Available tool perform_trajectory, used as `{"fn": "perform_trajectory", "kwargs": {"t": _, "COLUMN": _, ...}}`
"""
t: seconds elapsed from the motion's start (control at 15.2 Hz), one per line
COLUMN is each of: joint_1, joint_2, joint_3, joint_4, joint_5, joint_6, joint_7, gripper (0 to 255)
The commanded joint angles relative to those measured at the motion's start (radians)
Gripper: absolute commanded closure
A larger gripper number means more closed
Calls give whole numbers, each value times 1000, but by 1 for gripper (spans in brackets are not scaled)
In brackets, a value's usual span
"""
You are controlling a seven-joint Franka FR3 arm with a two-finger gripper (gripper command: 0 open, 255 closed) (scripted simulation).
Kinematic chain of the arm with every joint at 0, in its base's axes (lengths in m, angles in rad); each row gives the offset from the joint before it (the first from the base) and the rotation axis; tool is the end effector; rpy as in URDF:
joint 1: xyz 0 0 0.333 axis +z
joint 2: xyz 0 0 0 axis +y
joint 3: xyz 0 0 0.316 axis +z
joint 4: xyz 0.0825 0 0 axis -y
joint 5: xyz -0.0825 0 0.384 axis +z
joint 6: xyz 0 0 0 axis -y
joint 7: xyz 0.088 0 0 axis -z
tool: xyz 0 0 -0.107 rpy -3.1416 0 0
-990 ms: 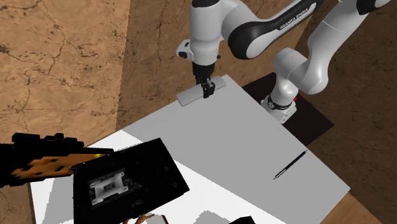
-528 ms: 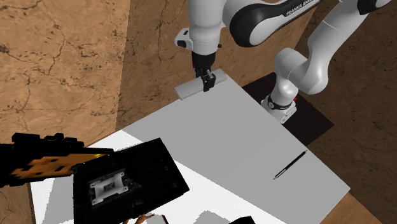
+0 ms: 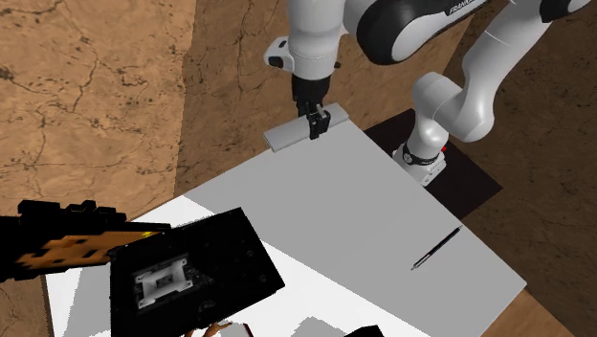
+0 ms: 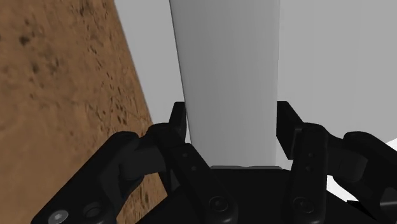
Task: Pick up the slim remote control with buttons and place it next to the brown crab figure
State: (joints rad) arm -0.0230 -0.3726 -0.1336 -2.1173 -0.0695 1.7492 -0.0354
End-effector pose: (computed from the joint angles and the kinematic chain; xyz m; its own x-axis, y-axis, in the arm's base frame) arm 0.4361 -0.0824 0.5639 0.9950 -0.0997 0.0009 -0.0997 -0.9948 0.0200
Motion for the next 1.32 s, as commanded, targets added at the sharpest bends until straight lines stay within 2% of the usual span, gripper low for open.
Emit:
{"fn": "perform_trajectory", "kwargs": {"t": 0.0, "joint_1": 18, "joint_2": 6, "joint_3": 32, "joint_4": 6, "joint_5": 12, "joint_6": -2, "joint_7": 47, "gripper": 255}}
{"fn": "perform_trajectory", "kwargs": {"t": 0.66, "joint_1": 111, "joint_2": 99, "joint_3": 192, "joint_4": 95, "joint_5": 65, "joint_6": -3, "joint_7": 281, "gripper": 255}}
{"fn": "perform_trajectory", "kwargs": {"t": 1.25, "joint_1": 191, "joint_2": 266, "joint_3": 320, "joint_4": 273, "joint_5": 71, "joint_6": -18, "joint_7": 490, "gripper": 255}}
